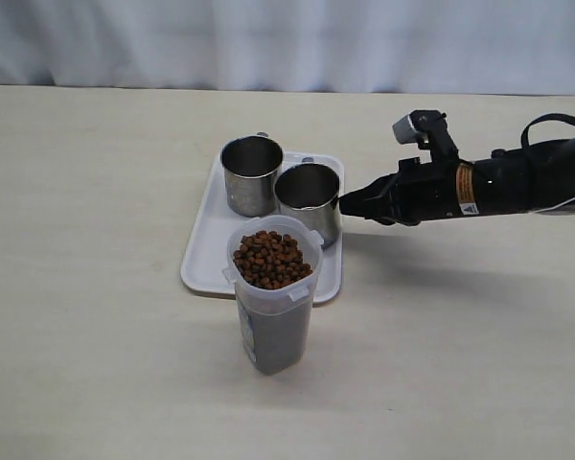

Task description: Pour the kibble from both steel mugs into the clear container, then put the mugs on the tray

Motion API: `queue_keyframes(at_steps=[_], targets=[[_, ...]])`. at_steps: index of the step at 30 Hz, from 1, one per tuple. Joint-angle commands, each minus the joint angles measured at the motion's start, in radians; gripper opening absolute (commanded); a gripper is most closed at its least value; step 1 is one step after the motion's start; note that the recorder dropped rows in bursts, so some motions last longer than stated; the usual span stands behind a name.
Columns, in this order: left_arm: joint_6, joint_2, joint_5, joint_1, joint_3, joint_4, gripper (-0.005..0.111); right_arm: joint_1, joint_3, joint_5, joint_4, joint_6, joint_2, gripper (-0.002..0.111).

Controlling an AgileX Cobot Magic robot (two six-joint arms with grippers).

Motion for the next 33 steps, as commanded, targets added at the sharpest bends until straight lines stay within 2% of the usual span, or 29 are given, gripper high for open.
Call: queue_keyframes(at_steps=[1, 10, 14, 16, 19, 21, 24, 28, 30, 33], targets=[[-0.002, -0.003, -0.008, 0.002, 0.002, 0.001, 0.000, 0.002, -0.018, -0.079, 0.007, -0.001, 0.021, 0.004], [-0.002, -0.003, -0.008, 0.002, 0.002, 0.004, 0.000, -0.007, -0.023, -0.079, -0.025, -0.010, 0.020, 0.004], [-0.002, -0.003, -0.008, 0.002, 0.002, 0.004, 0.000, -0.079, -0.015, -0.079, -0.127, 0.114, -0.067, 0.004], [-0.002, -0.003, -0.008, 0.002, 0.002, 0.004, 0.000, -0.129, 0.031, -0.079, -0.104, 0.103, -0.132, 0.004], [-0.002, -0.003, -0.008, 0.002, 0.002, 0.004, 0.000, -0.194, 0.190, -0.016, 0.111, -0.043, -0.282, 0.004], [-0.002, -0.003, -0.008, 0.002, 0.002, 0.004, 0.000, -0.213, 0.326, 0.079, 0.331, -0.210, -0.409, 0.004], [-0.002, -0.003, -0.008, 0.002, 0.002, 0.004, 0.000, -0.204, 0.511, 0.174, 0.672, -0.521, -0.602, 0.004], [-0.002, -0.003, -0.008, 0.002, 0.002, 0.004, 0.000, -0.173, 0.743, 0.167, 1.019, -0.855, -0.861, 0.004], [-0.002, -0.003, -0.008, 0.002, 0.002, 0.004, 0.000, -0.173, 0.846, 0.116, 1.112, -0.946, -0.983, 0.004], [-0.002, -0.003, -0.008, 0.002, 0.002, 0.004, 0.000, -0.173, 0.978, 0.051, 1.147, -0.991, -1.185, 0.004]])
